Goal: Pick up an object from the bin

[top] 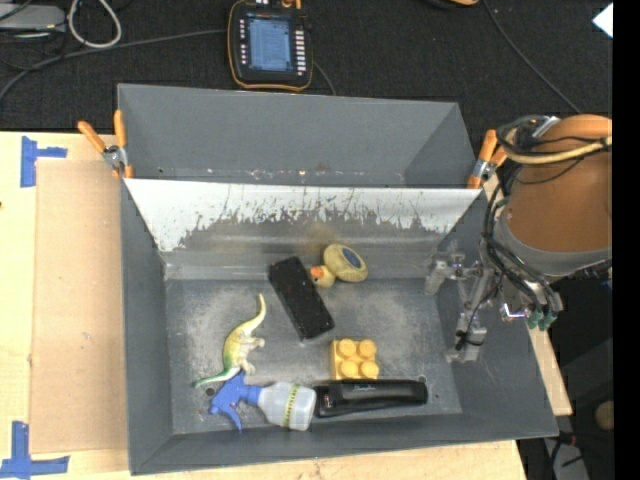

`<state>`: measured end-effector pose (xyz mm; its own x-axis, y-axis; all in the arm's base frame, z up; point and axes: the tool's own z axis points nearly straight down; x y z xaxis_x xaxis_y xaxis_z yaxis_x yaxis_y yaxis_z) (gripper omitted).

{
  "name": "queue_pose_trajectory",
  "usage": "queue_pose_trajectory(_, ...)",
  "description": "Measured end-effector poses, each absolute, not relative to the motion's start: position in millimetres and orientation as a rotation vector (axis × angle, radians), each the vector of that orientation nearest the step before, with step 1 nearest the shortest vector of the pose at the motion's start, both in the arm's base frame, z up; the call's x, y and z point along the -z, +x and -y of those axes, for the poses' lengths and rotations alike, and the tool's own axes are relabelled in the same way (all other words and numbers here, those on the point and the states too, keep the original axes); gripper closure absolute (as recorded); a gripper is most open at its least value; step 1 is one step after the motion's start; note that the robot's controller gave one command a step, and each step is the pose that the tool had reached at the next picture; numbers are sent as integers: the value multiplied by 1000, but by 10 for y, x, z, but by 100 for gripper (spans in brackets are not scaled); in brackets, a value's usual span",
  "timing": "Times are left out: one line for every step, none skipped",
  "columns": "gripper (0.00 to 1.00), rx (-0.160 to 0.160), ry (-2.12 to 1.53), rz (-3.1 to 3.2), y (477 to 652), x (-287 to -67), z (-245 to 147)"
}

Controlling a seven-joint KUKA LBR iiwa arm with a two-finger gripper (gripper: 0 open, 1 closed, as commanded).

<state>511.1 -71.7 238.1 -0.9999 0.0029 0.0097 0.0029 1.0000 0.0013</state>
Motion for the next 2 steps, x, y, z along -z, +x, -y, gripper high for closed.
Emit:
queue_pose_trajectory(0,1,2,3140,5123,-2426,710)
queue_pose_trajectory(0,1,112,3139,5016,-1128,120)
